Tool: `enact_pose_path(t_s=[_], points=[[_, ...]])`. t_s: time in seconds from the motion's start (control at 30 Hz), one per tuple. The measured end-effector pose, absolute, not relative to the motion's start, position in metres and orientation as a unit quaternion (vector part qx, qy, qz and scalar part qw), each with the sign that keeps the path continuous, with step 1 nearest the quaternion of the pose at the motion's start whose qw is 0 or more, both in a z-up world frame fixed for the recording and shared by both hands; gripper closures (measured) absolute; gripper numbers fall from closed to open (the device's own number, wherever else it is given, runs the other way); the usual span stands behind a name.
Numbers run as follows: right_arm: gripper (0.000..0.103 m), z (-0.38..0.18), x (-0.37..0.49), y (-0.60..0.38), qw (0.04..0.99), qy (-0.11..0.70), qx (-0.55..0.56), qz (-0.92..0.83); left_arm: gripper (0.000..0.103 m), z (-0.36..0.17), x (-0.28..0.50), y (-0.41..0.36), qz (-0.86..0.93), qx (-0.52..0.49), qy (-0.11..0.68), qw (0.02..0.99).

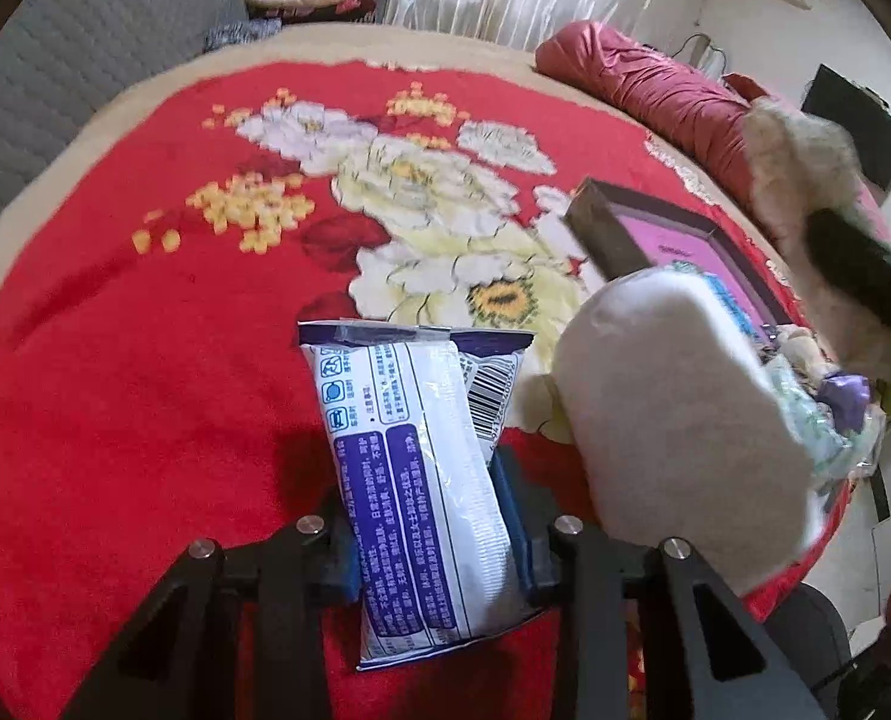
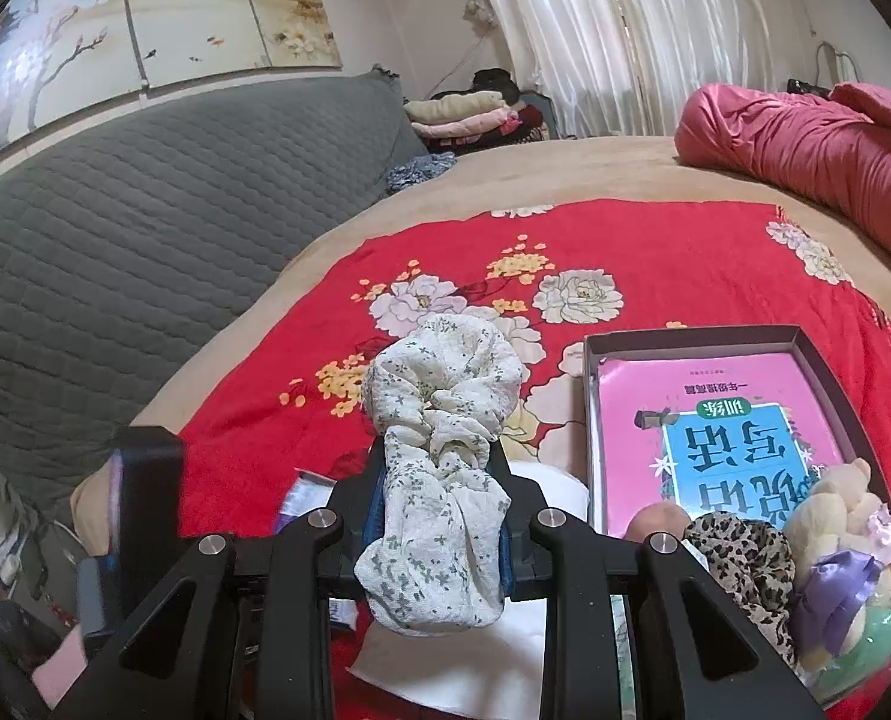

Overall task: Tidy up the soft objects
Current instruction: 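Lift the scrunchie and wipes pack and carry them toward the tray, then lower the scrunchie into the tray with the right tool while the left lowers the wipes pack, then open both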

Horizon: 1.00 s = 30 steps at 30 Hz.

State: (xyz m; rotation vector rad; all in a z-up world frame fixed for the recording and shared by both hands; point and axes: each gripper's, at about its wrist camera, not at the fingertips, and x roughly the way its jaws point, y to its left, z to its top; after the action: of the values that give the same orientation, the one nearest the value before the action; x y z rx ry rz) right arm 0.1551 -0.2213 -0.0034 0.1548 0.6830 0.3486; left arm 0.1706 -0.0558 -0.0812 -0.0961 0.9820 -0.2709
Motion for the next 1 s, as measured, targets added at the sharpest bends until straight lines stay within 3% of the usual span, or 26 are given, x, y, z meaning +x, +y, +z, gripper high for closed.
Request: enact_pose_path(t_s=[0.5,1.0], points=[[0.073,0.014,0.136,-0.241,0.933,0.314,0.076,0.161,0.067,-0.029,0.14,-0.069,-0.125,-0.024,0.428,0.895],[0.072,0.032,0.104,-0.349,0.952,0.278,0.115,0.055,0.067,0.006,0.124,-0.149,-0.181,0.012,0.406,0.896]])
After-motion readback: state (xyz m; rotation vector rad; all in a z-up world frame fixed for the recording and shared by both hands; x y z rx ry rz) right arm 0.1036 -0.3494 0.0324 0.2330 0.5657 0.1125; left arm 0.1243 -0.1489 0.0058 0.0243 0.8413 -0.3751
